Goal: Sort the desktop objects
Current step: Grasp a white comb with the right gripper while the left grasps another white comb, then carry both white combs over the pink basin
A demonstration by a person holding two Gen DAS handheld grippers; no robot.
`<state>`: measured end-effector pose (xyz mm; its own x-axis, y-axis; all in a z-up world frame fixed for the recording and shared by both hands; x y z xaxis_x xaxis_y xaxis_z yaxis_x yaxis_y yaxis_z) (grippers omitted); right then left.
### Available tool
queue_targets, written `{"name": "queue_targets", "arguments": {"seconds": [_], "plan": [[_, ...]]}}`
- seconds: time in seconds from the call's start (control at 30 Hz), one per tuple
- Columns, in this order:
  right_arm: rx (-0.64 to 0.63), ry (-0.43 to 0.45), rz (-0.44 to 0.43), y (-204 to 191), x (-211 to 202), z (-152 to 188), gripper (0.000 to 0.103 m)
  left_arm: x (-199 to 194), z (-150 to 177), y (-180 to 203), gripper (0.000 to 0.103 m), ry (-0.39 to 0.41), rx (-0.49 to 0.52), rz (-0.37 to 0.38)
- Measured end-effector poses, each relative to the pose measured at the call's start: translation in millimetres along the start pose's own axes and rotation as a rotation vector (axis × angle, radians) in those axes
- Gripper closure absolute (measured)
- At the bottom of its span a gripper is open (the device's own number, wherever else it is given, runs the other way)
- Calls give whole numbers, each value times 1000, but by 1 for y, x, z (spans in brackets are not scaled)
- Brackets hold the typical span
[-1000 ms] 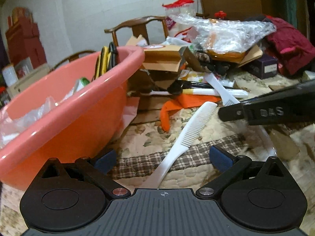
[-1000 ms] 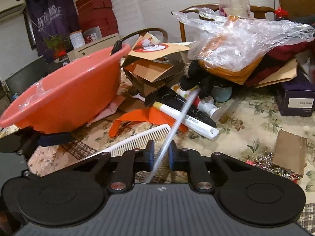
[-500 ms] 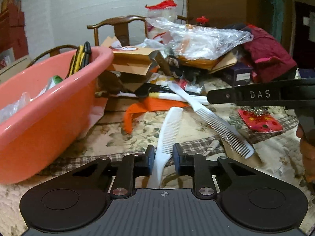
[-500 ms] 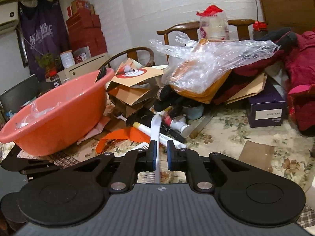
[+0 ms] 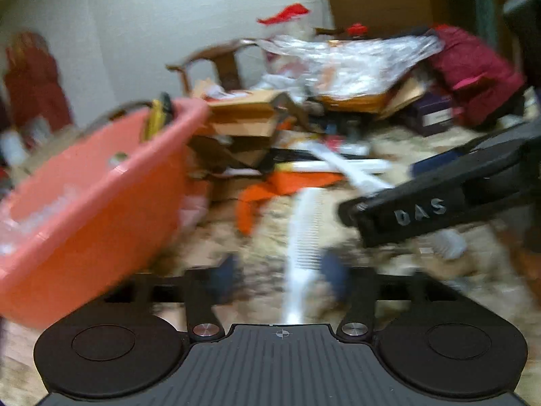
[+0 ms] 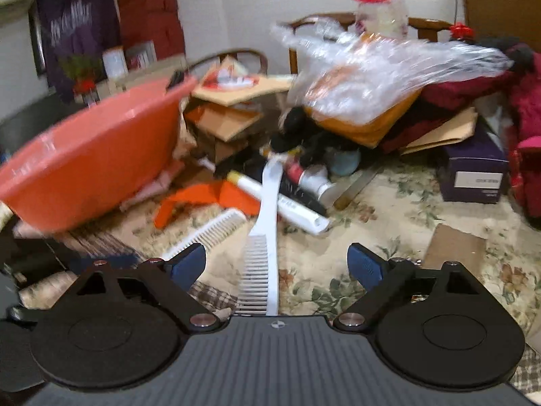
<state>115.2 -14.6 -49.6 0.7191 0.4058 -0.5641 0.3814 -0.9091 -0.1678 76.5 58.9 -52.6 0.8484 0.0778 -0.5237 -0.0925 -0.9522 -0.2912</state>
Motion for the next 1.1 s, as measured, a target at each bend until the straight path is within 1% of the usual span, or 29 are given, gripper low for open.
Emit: {"name": "queue_targets", "arguments": {"seconds": [0.03, 0.07, 0.1, 0.13, 0.17, 0.2, 0.23, 0.27, 0.3, 0.37, 0.47, 0.67, 0.93, 1.1], "plan": [[-18, 0, 7, -3, 2, -1, 10, 2, 0, -1, 16, 8, 10, -20], [-23, -3, 1, -4, 3, -1, 10, 4, 0, -3, 18, 8, -4, -1], [-25, -8, -4, -4, 5, -2, 13, 6, -1, -7, 22, -5, -43, 37], [-30, -4, 2, -4, 5, -2, 33, 8, -1, -11, 34, -17, -86, 86], [-39, 0, 17, -3, 5, -3, 47, 9, -1, -13, 59, -27, -129, 140], [-52, 6, 45, -2, 5, -4, 73, 10, -2, -14, 59, -30, -155, 168], [-65, 5, 60, 0, 4, -5, 79, 9, -3, -12, 66, -27, -143, 158], [-63, 4, 50, 2, 4, -5, 79, 8, -3, -9, 85, -19, -134, 159], [-54, 3, 38, 4, 2, -4, 79, 7, -4, -6, 87, -17, -142, 182], [-30, 13, 27, 8, -2, -3, 79, 6, -5, -3, 88, -17, -144, 164], [-8, 29, 26, 14, -8, -3, 79, 4, -6, -3, 88, -10, -165, 171], [7, 79, 29, 19, -25, -9, 79, -12, -18, -3, 88, 42, -163, 166], [-2, 129, 30, 18, -47, -13, 79, -30, -38, 2, 88, 102, -118, 97], [-12, 158, 25, 13, -63, -17, 79, -46, -47, -1, 88, 137, -112, 78]]}}
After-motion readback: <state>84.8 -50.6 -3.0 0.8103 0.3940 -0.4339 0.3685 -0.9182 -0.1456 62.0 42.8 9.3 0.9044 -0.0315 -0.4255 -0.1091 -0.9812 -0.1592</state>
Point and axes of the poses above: each gripper's, at about its wrist camera, not at the fingertips, and x roughly the way its jaws point, y to its right, z to its underside, the point moved 5 cm from there along x, roughly the way its jaws point, and after that the axes turned 2 degrees about -z, right-handed, at the moved point
